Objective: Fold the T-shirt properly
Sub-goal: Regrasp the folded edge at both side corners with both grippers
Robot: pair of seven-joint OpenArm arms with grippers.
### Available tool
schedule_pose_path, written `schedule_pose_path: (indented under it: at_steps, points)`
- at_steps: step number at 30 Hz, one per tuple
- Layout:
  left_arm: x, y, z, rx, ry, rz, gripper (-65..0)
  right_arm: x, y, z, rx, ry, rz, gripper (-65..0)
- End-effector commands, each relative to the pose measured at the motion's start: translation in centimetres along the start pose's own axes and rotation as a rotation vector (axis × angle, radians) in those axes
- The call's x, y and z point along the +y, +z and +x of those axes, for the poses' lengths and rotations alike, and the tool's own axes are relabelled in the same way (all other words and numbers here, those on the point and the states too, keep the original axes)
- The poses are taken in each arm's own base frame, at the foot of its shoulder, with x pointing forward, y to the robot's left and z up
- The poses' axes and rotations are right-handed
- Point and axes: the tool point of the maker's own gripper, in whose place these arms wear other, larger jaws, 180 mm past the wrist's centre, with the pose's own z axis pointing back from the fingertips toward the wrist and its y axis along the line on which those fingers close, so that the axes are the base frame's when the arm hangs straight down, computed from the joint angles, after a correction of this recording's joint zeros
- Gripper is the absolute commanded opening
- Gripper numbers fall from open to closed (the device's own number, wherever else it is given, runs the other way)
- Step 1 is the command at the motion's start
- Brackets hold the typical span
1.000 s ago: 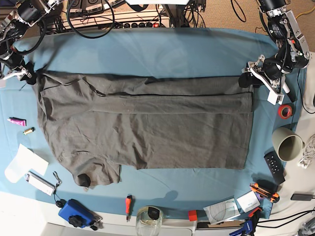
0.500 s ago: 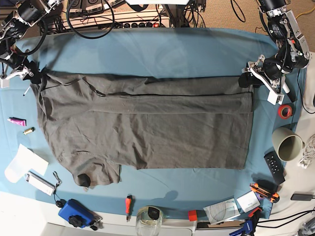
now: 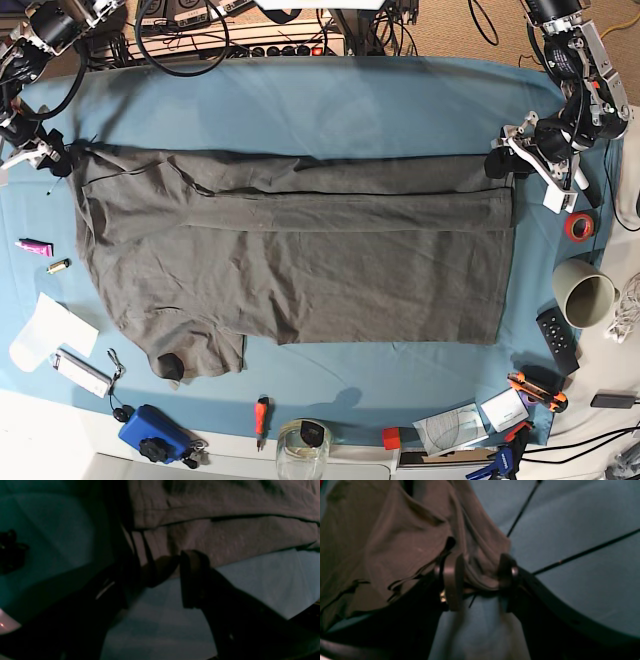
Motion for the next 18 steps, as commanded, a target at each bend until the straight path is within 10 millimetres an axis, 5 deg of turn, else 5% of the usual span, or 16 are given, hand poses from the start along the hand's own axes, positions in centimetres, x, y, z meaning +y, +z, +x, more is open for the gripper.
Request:
schedule_pose_path:
  at_steps: [1, 8, 18]
  points:
    - [0.1, 0.3, 0.7, -0.016, -0.017, 0.007, -35.8, 0.1, 0.9, 2.4, -0.065, 0.033, -0.001, -41.1]
    - [0.1, 0.3, 0.7, -0.016, -0.017, 0.006, -35.8, -1.6, 1.0, 2.6, -0.077, 0.03, -0.097, -41.1]
    - [0.1, 0.3, 0.9, -0.024, -0.017, 0.006, -35.8, -0.1, -0.5, 2.4, -0.054, 0.078, -0.068, -41.0]
